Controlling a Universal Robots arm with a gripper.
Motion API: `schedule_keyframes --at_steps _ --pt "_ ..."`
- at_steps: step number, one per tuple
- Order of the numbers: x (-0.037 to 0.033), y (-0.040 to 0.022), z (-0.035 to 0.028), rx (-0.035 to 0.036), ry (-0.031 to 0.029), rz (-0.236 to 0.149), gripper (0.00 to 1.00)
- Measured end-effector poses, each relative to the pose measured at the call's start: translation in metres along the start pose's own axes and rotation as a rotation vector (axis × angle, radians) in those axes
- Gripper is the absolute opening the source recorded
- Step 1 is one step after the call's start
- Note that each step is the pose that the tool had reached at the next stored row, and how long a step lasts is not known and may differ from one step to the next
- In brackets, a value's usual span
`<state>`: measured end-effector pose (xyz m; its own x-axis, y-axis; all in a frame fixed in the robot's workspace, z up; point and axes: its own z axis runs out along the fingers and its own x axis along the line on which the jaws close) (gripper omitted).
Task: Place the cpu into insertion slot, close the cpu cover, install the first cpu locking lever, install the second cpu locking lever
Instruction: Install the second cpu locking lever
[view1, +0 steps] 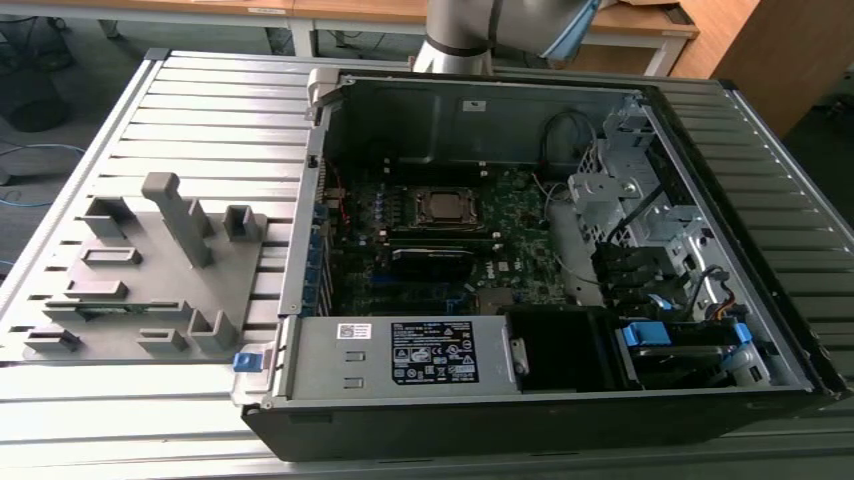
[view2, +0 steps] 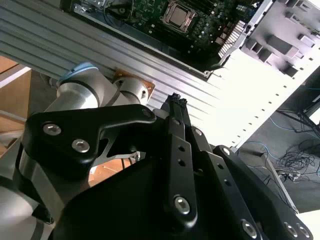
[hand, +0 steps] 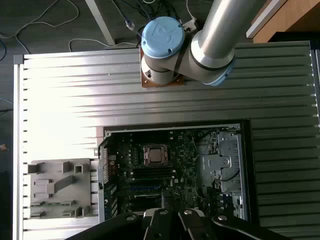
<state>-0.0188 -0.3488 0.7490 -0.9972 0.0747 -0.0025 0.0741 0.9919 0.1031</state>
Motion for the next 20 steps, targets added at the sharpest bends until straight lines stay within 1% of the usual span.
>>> schedule_keyframes --at_steps 19,20 --pt "-0.0002 0.0088 -0.0860 0.0000 -0.0004 0.004 0.11" --pt "-0.0005 0.0099 -0.0872 0.0001 -0.0003 0.004 0.11"
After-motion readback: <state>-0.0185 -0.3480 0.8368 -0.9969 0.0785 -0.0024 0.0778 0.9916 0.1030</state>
